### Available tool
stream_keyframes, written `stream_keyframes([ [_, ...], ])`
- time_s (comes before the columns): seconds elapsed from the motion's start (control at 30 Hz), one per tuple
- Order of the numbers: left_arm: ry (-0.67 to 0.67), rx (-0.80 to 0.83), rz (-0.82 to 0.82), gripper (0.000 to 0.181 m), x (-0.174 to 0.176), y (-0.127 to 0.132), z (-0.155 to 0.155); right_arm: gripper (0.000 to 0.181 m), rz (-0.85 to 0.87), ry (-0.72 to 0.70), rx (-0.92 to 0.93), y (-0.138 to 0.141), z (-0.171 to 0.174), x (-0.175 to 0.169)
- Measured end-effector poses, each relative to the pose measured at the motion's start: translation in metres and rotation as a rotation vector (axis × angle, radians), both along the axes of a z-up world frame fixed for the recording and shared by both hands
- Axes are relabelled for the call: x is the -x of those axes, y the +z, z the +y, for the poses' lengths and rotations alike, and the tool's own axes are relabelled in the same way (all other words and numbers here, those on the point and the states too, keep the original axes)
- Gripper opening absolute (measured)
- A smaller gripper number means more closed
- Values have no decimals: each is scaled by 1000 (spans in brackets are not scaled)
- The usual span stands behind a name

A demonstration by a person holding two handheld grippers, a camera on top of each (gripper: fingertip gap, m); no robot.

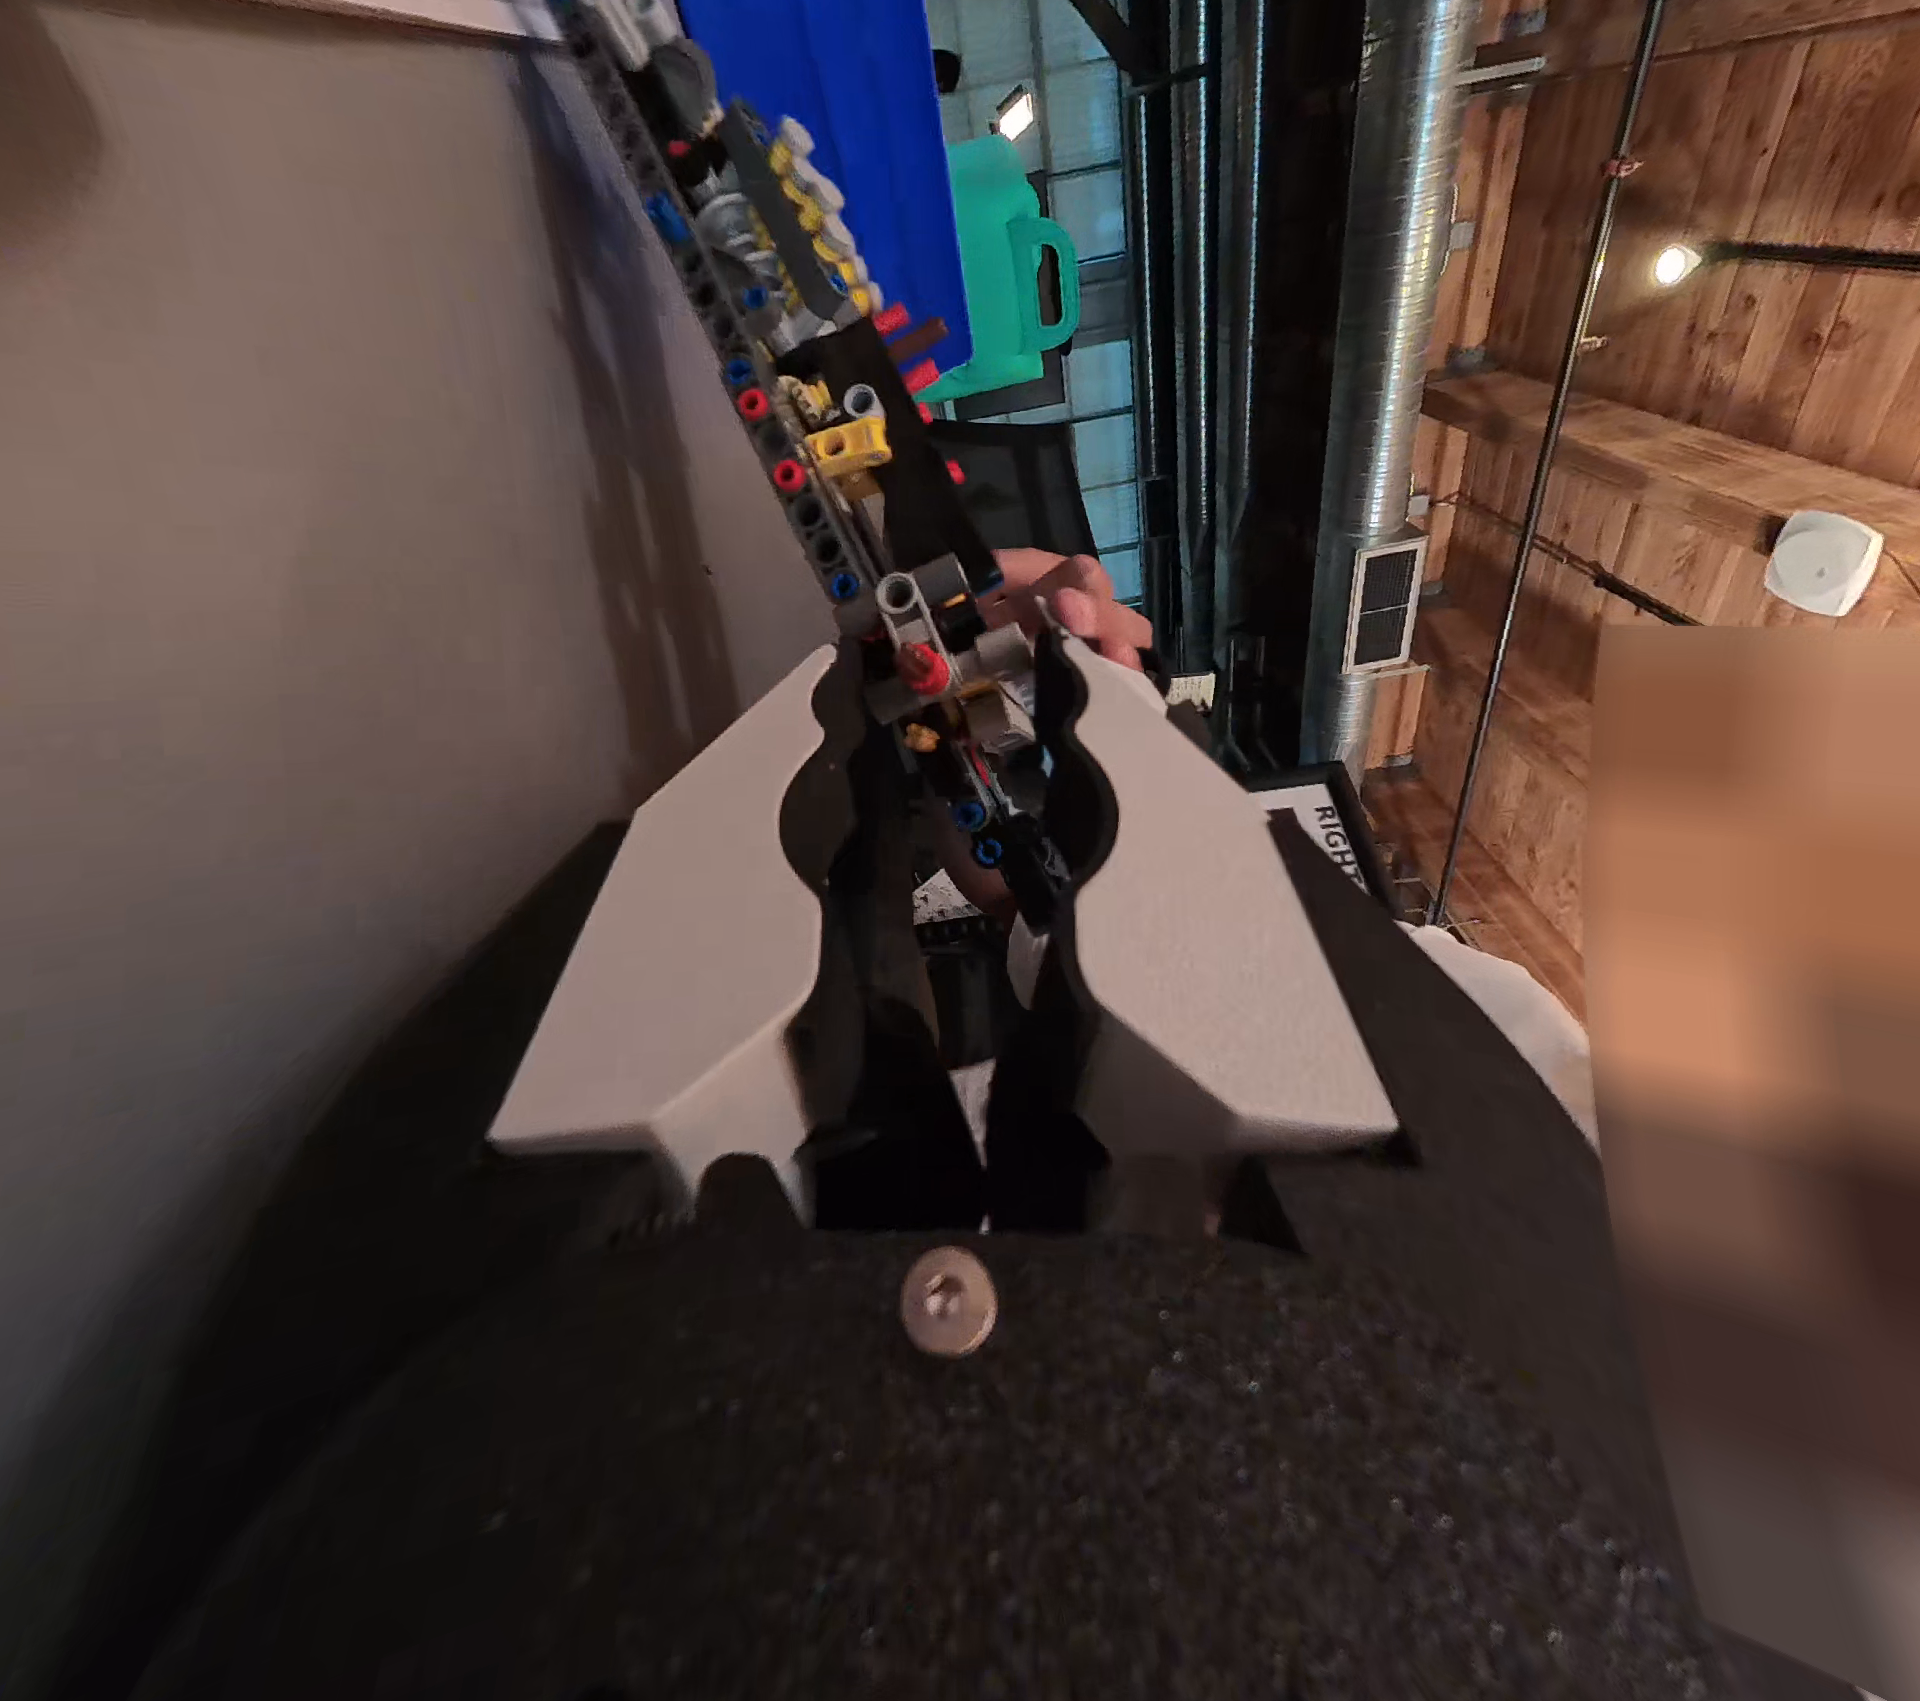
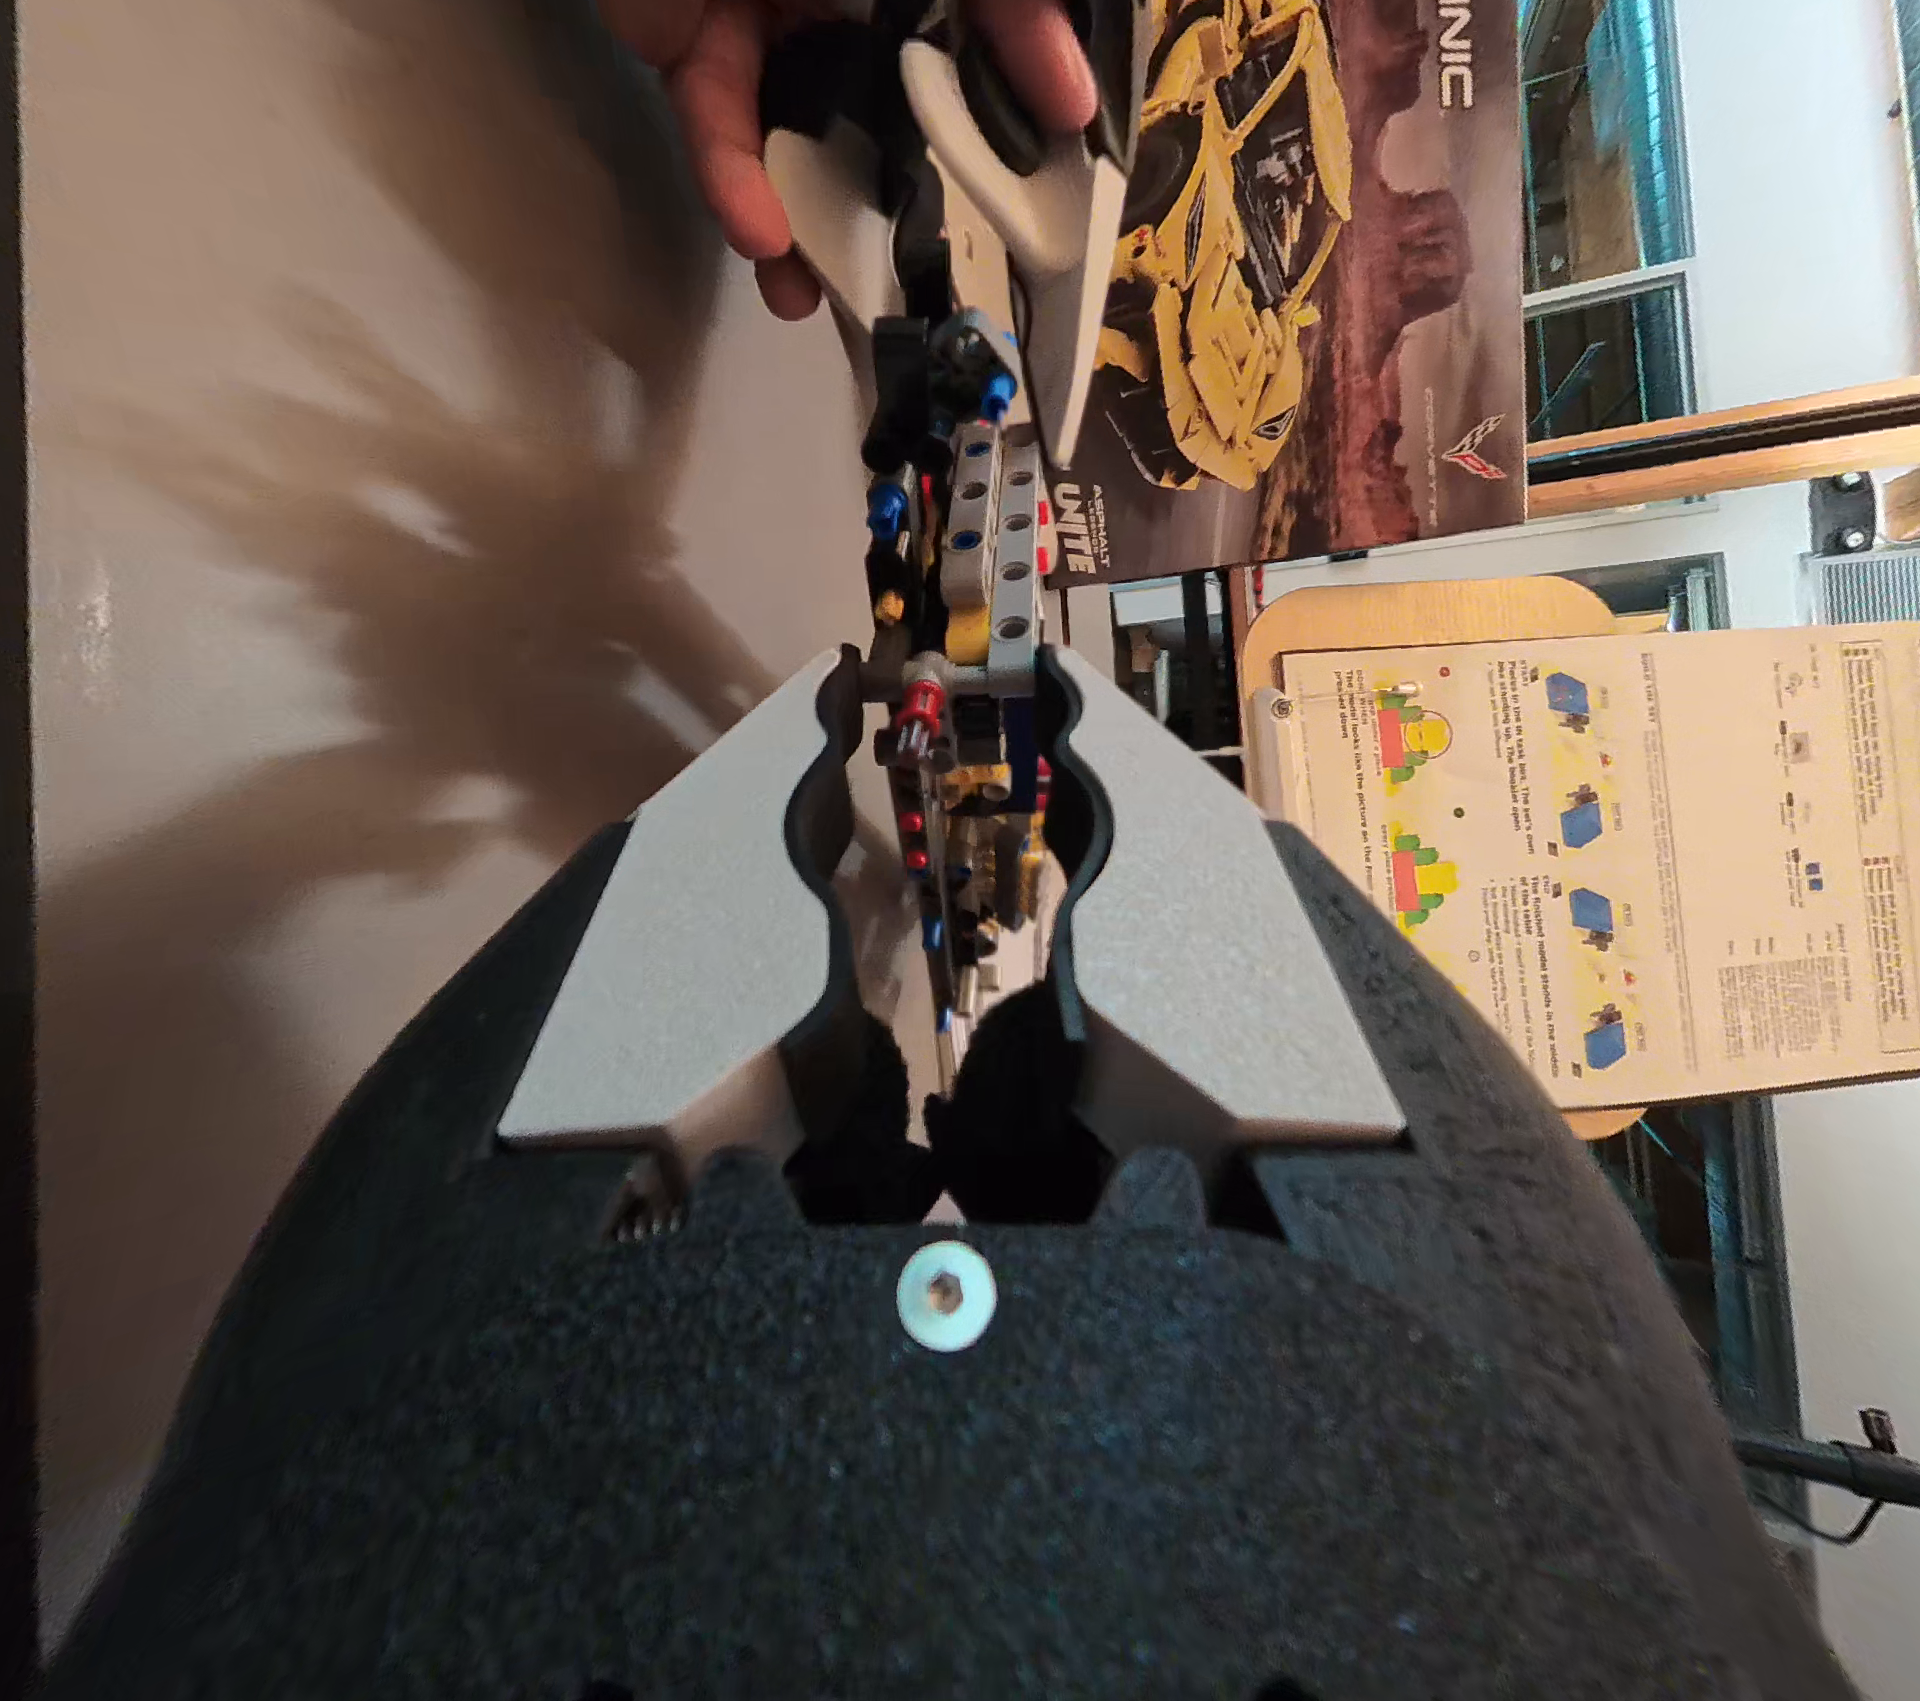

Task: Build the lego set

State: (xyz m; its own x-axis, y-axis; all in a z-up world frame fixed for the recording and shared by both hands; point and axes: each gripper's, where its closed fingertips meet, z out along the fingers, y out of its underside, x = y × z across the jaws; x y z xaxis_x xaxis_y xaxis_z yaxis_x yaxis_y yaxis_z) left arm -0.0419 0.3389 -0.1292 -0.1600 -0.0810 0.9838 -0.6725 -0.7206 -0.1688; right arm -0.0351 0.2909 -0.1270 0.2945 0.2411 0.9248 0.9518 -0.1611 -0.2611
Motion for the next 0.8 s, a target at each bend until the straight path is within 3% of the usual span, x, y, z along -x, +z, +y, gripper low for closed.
stream_keyframes([
  [0.17, 10, -16, 18, 30, -3, -8, -2, 33, 35, 10, 17, -8, -2, -1],
  [0.3, 16, -73, 31, 29, -4, -15, -3, 42, 230, -22, 119, -20, -5, 1],
  [0.37, 20, -80, 34, 30, -4, -16, -3, 56, 296, -37, 125, -14, -9, 2],
  [0.5, 20, -67, 33, 30, -4, -14, -2, 56, 479, -154, 118, -2, -18, -6],
  [0.57, 15, -64, 25, 30, -4, -12, -3, 47, 782, -220, 185, -6, -22, 1],
  [0.7, 21, -103, 13, 30, -2, -11, -1, 53, 1517, -335, 376, -15, -29, 3],
  [0.8, 23, -112, 6, 30, -1, -9, 2, 62, 1957, -295, 595, -21, -27, 9],
])
